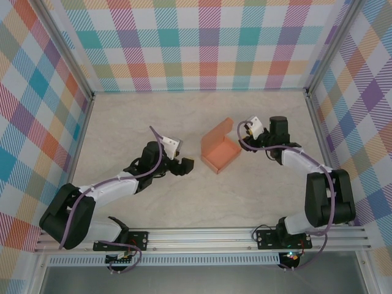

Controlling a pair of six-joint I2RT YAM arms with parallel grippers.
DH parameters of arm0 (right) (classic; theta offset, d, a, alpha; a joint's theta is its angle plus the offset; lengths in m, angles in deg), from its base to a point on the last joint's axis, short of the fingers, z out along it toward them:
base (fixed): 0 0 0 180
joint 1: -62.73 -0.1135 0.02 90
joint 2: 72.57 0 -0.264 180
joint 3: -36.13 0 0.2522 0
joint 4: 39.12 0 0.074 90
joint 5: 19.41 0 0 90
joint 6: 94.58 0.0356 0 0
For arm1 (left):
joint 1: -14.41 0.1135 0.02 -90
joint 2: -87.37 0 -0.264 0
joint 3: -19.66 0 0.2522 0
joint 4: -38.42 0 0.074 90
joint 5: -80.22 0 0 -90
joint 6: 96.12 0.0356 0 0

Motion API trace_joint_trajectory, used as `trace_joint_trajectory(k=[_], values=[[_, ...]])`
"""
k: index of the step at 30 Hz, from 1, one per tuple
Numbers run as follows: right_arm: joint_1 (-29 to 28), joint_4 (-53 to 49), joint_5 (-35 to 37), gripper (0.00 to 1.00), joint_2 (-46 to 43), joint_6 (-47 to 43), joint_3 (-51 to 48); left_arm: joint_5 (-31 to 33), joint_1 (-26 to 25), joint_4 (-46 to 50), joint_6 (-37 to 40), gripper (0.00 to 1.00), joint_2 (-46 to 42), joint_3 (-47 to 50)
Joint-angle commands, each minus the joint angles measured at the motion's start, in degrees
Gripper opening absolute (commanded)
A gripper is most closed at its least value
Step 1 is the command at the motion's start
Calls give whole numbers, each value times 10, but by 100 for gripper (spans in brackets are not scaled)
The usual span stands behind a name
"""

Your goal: Fold the paper box

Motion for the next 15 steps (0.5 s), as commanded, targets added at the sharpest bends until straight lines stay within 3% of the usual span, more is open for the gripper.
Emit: trace_joint_trajectory(k=[1,5,9,15], values=[[-1,-88,-178,50,78,-110,106,-26,-8,25,1,78,29,-38],[3,-139,-204,49,153,-148,196,-45,-21,35,-21,69,71,-73],[3,-169,-186,50,185,-180,245,-20,-38,36,-21,70,80,-84],[1,-317,-232,46,239,-275,337,-12,-39,37,-19,70,105,-102]])
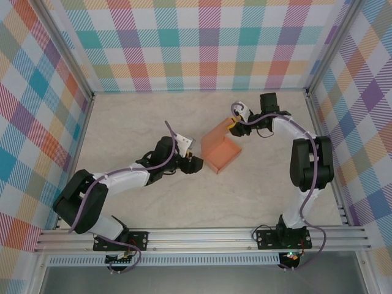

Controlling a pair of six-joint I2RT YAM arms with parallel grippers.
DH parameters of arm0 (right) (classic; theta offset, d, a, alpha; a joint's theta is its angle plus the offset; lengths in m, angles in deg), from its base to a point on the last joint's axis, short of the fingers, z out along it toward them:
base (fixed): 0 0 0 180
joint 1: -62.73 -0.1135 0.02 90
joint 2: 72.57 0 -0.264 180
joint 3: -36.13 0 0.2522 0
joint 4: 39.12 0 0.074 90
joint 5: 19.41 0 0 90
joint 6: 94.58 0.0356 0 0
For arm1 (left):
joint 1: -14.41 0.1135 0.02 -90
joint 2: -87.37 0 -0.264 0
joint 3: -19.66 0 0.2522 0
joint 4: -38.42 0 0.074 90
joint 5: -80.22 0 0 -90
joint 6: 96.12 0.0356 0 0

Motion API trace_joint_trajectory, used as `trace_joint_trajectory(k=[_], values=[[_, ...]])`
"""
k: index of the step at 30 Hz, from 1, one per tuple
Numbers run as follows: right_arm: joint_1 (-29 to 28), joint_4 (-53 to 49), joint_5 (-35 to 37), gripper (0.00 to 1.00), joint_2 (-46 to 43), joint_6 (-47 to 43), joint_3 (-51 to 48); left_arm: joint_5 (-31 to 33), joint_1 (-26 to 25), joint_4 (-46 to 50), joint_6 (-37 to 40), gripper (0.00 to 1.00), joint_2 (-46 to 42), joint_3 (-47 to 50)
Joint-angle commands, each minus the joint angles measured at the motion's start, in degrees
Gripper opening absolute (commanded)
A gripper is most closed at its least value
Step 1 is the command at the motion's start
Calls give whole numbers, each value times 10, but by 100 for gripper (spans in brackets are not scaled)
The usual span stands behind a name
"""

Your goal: Fold the paper box

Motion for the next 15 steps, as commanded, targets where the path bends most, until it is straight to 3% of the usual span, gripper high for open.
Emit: trace_joint_trajectory(k=[1,5,10,15], values=[[2,-108,-66,44,22,-79,43,9,-4,5,-6,70,17,-24],[1,-92,-55,30,30,-57,44,45,-4,3,-19,70,29,-35],[0,-58,-23,19,10,4,29,113,-3,35,-7,70,40,-59],[-10,63,40,13,-52,118,-57,166,10,57,-10,70,52,-85]])
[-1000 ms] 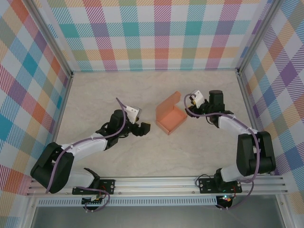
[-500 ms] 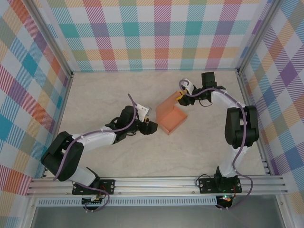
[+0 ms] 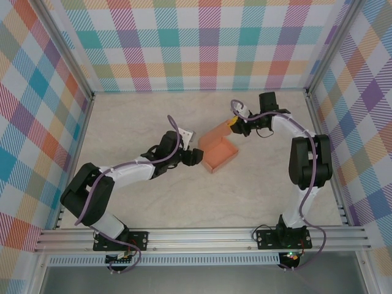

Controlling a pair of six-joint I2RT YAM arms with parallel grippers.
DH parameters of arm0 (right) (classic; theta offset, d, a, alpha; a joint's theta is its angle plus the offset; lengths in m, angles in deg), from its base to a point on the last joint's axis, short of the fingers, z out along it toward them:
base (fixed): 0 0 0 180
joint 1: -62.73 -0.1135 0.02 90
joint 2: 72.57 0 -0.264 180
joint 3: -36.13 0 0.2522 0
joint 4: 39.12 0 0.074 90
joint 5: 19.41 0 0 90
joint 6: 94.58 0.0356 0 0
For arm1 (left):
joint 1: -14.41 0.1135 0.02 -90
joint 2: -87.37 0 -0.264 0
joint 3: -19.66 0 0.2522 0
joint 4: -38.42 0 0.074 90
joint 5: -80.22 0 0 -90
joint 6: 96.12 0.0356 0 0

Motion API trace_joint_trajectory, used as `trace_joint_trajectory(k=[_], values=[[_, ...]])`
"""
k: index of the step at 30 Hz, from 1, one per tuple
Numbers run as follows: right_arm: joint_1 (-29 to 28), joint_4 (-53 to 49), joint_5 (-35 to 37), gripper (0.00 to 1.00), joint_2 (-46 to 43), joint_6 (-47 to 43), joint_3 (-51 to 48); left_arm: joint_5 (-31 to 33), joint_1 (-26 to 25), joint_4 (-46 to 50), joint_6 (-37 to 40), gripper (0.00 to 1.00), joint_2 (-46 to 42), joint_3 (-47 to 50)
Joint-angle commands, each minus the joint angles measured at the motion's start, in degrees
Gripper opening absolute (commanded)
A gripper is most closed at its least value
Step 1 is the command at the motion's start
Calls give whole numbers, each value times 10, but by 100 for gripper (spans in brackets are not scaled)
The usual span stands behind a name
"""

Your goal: Fold the paper box

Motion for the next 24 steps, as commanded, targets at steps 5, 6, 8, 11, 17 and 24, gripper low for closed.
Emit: trace_joint_trajectory(k=[5,6,8,11,17,24], values=[[-31,186,197,12,-115,239,-123,68,27,40,-22,73,12,-43],[-31,196,205,12,-128,263,-136,74,29,42,-24,74,10,-43],[-32,217,220,14,-155,311,-165,78,38,54,-36,77,1,-43],[-32,208,214,22,-174,321,-179,65,50,66,-38,78,-16,-38],[-27,181,220,45,-191,328,-196,19,63,70,-27,78,-32,-27],[3,136,219,49,-192,437,-180,-102,63,96,21,76,4,-91]])
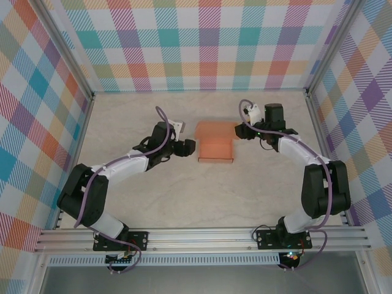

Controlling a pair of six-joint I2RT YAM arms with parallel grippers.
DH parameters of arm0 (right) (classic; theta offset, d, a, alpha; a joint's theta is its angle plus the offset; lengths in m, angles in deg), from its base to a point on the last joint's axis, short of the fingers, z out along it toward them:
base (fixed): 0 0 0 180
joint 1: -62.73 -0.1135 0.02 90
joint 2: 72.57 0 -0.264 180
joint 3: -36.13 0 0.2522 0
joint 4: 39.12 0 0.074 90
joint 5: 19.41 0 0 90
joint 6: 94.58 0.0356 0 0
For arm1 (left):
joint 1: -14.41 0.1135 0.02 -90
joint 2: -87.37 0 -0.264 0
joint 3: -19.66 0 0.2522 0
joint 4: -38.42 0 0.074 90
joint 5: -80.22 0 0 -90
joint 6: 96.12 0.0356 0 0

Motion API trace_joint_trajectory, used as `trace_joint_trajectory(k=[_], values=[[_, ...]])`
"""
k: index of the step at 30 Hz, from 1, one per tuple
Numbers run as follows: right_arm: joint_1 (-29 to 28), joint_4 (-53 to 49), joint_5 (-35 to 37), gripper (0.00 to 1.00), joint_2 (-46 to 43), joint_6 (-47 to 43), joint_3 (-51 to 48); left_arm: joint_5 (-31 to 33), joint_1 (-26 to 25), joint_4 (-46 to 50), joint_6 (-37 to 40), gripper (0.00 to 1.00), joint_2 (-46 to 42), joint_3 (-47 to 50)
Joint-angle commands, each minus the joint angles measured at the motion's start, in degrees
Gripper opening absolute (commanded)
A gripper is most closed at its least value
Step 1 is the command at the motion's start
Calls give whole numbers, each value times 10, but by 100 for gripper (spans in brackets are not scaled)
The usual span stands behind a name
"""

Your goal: Fold the paper box

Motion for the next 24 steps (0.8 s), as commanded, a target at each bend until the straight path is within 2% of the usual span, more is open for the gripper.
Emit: trace_joint_trajectory(k=[1,3,8,14,17,24], values=[[14,-20,-15,50,-18,85,1,-84,2,24,42,76,24,-52],[17,-10,-38,51,-30,106,-11,-91,2,32,52,76,38,-67],[17,-30,-75,52,-6,86,-2,-52,2,47,70,76,85,-115],[17,-63,-99,49,27,78,32,-78,-3,31,37,68,134,-155],[17,-90,-98,44,39,71,51,-63,-6,19,16,65,142,-159],[17,-125,-62,44,40,35,73,-42,-6,51,18,55,159,-198]])
